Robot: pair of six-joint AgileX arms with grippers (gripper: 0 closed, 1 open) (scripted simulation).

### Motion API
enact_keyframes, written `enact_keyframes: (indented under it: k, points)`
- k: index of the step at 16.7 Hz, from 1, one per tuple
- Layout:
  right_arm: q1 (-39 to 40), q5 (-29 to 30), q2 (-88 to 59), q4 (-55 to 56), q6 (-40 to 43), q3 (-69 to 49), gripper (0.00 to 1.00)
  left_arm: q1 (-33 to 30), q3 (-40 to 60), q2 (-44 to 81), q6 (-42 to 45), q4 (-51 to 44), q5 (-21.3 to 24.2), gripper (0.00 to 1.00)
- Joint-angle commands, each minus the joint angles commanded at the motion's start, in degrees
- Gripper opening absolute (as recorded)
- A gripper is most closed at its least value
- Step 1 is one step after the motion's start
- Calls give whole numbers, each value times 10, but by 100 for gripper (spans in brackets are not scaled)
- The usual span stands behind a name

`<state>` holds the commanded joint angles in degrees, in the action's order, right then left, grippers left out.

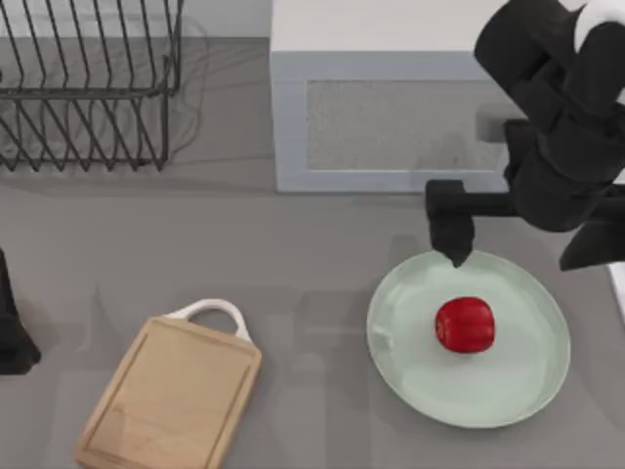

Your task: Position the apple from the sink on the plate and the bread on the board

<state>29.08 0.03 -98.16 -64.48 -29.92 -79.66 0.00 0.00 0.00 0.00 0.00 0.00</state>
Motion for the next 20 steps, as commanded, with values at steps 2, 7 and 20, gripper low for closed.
enact_keyframes:
  k: [2, 7, 20]
  points:
    - [-22, 0, 73, 50, 23, 62, 100, 0, 0, 0, 0, 0, 0, 100]
    - [-96, 0, 351, 214, 99, 270, 100, 0, 0, 0, 0, 0, 0, 100]
    - [-285, 0, 968, 632, 293, 784, 100, 0, 0, 0, 0, 0, 0, 100]
